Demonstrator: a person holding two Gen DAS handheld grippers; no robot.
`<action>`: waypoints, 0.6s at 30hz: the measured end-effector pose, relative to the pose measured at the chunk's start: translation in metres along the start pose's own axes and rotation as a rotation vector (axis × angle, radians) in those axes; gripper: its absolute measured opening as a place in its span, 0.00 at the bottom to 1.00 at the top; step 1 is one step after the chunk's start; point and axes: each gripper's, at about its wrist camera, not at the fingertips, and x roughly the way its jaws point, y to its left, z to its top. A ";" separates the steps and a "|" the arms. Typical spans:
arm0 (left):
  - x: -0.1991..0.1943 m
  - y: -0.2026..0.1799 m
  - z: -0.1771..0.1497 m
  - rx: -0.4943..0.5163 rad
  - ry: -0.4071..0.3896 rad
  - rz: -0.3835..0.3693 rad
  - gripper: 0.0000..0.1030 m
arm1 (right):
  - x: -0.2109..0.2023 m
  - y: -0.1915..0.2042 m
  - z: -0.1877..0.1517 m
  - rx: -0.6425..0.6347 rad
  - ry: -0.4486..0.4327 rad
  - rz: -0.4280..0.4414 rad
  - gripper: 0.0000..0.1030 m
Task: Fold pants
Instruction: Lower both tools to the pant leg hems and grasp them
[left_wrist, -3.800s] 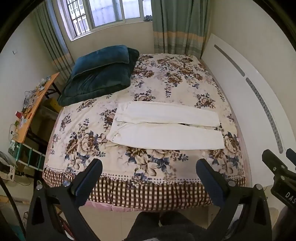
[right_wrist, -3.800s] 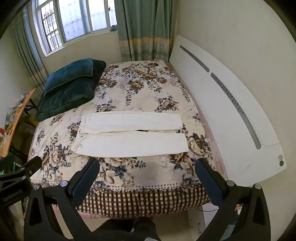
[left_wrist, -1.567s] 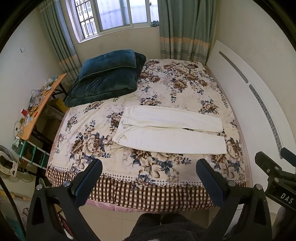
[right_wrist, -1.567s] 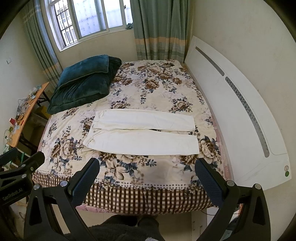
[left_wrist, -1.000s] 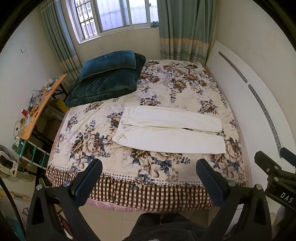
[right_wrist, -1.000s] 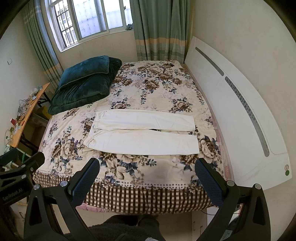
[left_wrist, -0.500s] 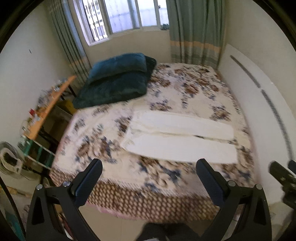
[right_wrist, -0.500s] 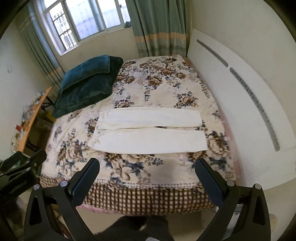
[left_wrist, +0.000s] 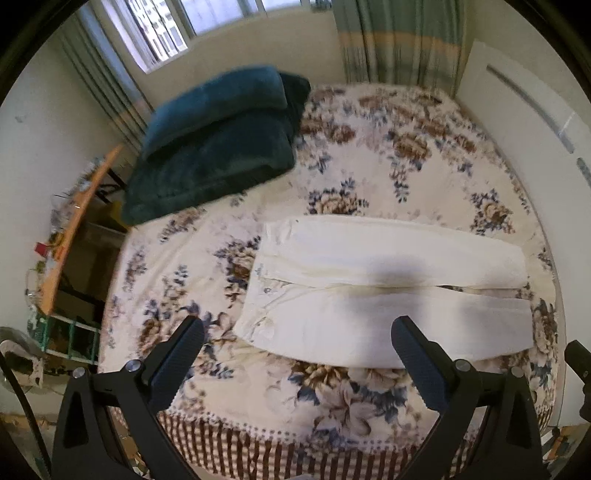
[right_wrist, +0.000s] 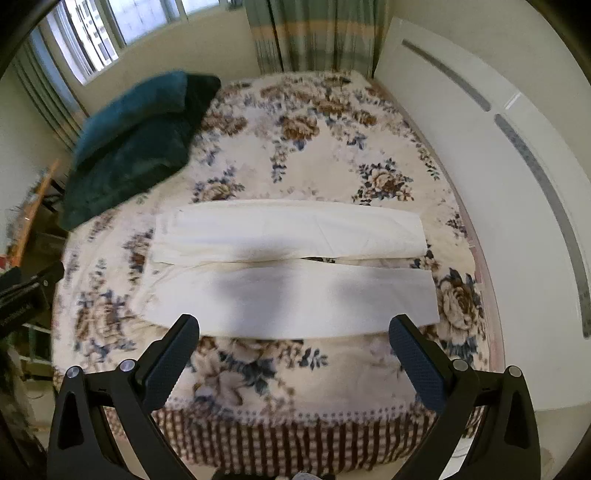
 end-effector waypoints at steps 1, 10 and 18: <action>0.017 -0.003 0.008 0.004 0.016 -0.006 1.00 | 0.018 0.001 0.012 -0.004 0.010 -0.002 1.00; 0.171 -0.041 0.077 0.110 0.101 0.016 1.00 | 0.228 0.002 0.113 -0.041 0.149 0.013 1.00; 0.333 -0.124 0.125 0.523 0.137 0.040 1.00 | 0.421 0.009 0.189 -0.255 0.264 0.037 1.00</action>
